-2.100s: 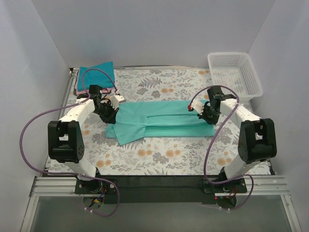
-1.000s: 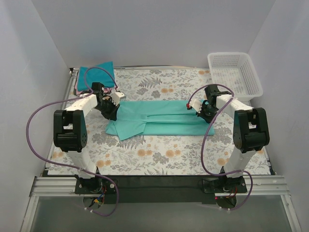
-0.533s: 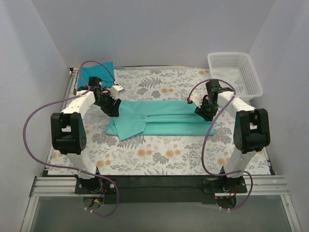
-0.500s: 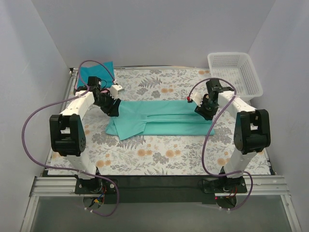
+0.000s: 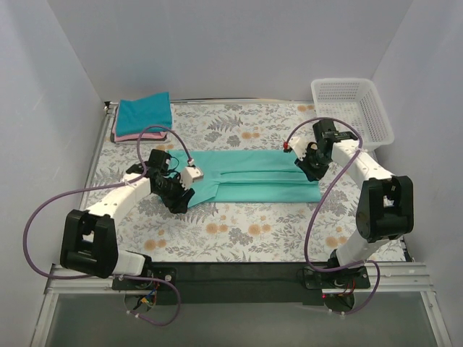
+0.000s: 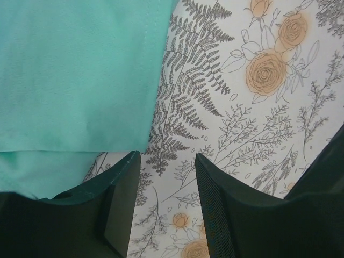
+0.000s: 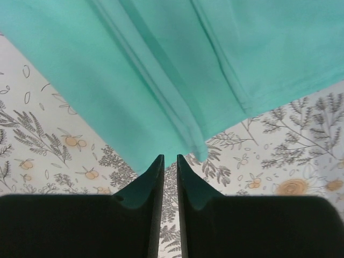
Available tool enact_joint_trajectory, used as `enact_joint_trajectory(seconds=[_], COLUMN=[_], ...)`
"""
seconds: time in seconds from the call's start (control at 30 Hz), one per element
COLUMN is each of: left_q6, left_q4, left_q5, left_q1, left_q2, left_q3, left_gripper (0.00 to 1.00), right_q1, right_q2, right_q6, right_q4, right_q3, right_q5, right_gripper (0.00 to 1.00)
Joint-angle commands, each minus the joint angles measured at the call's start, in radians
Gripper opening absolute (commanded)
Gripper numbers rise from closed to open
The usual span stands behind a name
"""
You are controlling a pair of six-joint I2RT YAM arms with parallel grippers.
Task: Fold and stack the t-shirts
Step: Fold the tshirt
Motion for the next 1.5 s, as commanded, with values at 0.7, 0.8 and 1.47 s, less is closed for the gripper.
enact_joint_trajectory(seconds=[0.7, 0.8, 1.47], left_q6=[-0.053, -0.047, -0.105], left_q4=[0.189, 0.102, 0.097], left_q5=[-0.176, -0.129, -0.101], left_q1=[-0.085, -0.078, 0.037], left_q2=[0.106, 0.109, 0.535], left_q3=[-0.057, 0.025, 0.585], left_gripper=[0.00, 0.00, 0.00], right_q1=[-0.005, -0.005, -0.012], right_q2=[0.047, 0.049, 0.061], right_q6=[0.040, 0.038, 0.014], right_q4=[-0.036, -0.036, -0.033], right_q3=[0.038, 0.050, 0.089], right_q5=[0.005, 0.008, -0.001], right_gripper=[0.18, 0.18, 0.31])
